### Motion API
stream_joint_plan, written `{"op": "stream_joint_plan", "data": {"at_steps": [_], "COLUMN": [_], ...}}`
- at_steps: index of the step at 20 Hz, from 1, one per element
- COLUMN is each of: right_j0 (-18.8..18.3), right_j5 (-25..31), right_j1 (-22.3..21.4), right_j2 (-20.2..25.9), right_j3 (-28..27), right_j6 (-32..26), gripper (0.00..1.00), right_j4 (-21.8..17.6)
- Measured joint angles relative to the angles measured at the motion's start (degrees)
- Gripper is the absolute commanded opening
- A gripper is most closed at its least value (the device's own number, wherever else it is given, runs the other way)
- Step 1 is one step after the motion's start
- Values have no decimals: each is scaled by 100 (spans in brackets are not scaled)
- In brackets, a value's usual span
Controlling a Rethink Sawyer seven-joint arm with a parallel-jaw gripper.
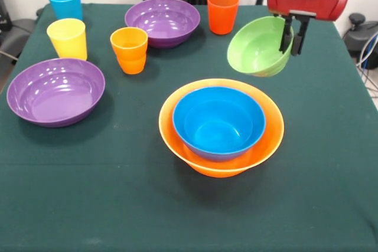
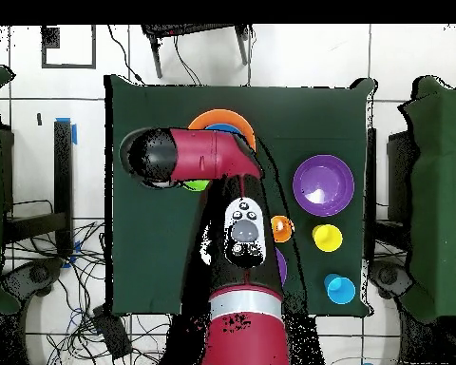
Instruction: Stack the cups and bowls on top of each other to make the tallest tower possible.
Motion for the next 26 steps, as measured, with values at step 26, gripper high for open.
{"op": "stream_joint_plan", "data": {"at_steps": [26], "right_j0": [-755], "right_j5": [1158], "right_j1": [544], "right_j2": [701], "right_j3": [-1803], "right_j6": [0], "gripper": [0], "right_j4": [-31]}}
